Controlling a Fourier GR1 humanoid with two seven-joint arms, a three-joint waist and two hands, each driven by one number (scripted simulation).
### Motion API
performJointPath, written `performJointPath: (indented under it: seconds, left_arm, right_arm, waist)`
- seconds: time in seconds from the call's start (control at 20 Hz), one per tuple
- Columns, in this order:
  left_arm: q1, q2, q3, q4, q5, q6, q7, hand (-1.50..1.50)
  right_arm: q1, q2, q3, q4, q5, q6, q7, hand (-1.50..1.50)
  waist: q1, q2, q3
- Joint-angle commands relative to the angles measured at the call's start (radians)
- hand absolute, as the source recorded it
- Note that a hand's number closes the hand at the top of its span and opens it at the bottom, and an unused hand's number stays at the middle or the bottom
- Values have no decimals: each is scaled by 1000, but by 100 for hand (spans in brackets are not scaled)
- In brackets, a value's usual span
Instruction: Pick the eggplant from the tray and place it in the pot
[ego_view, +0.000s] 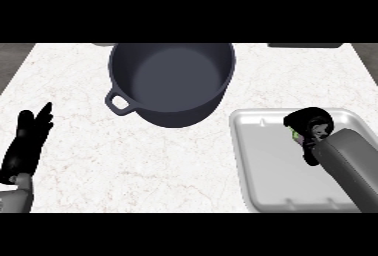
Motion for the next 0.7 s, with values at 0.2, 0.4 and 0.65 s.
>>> performJointPath:
  seconds: [0.2,0.4,0.65]
  left_arm:
    - [-42,-27,-12,9,-40,8,34,0]
    - [27,-18,31,53,-8,-2,-35,0]
    - [61,6,54,21,-19,16,-7,0]
  right_arm:
    - [-21,70,5,40,111,-86,-56,150]
    - [9,95,-134,-102,105,-192,148,150]
    - [64,228,-308,-244,118,-461,434,150]
  waist:
    - [-6,13,11]
    - [-42,2,9]
    - [-111,-33,11]
